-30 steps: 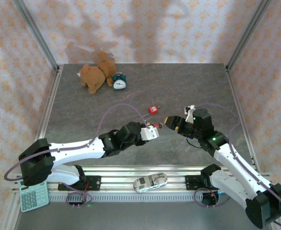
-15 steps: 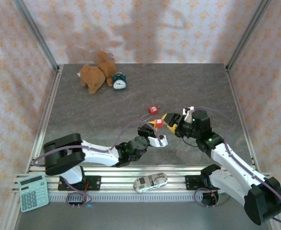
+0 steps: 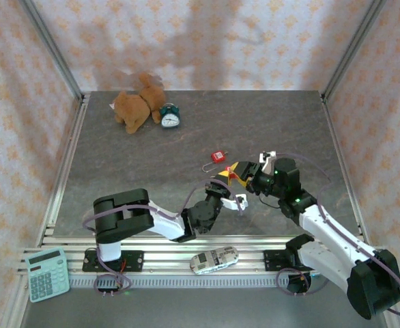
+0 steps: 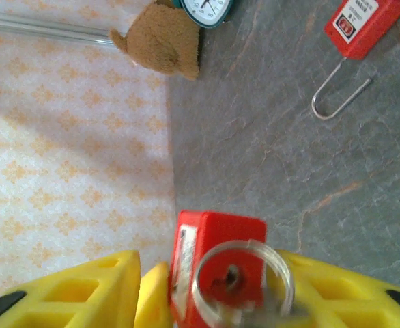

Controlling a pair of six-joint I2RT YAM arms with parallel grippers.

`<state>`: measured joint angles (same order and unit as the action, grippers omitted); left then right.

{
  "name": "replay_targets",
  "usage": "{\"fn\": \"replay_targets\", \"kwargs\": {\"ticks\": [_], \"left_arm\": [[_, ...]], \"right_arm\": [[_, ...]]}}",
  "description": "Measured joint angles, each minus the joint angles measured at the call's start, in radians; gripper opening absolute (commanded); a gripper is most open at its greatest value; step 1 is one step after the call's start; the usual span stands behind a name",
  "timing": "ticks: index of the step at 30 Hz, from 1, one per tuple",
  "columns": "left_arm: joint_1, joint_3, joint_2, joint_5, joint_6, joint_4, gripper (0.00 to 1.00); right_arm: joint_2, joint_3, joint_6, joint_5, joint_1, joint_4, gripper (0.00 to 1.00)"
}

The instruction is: Unlock with the key

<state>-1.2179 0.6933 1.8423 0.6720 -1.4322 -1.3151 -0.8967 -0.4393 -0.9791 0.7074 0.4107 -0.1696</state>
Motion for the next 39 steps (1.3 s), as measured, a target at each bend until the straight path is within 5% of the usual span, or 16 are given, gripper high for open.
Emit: {"fn": "replay_targets", "kwargs": {"ticks": [6,11,17,24,31,39], "left_arm": [[-0.006,0.0,0.0,0.014,-0.01,-0.017,0.02],[-0.007,0.0,0.0,0.019,-0.006,-0.019,0.42],[-0.02,-0.065,-0.076,0.045,0.098,-0.026,0.68],[-0.023,-0.159,-0.354,0.028,0.362,0.214,0.75],[0.102,-0.156,-0.729,-0.192,0.764,0.687,0.79],[0.134,-0.158,-0.808,-0.277,0.926,0.905,0.79]], "right_arm": [[0.0,0.0,-0.009,0.0,0.0,-0.019,0.2],[0.002,0.0,0.005,0.004,0.001,-0.021,0.16],[0.03,-0.002,0.094,-0.01,0.001,0.032,0.15],[0.051,-0.014,0.231,-0.043,0.0,0.035,0.14],[0.055,0.002,0.286,-0.058,-0.002,0.031,0.14],[0.069,0.103,0.244,-0.088,0.064,-0.009,0.14]]}}
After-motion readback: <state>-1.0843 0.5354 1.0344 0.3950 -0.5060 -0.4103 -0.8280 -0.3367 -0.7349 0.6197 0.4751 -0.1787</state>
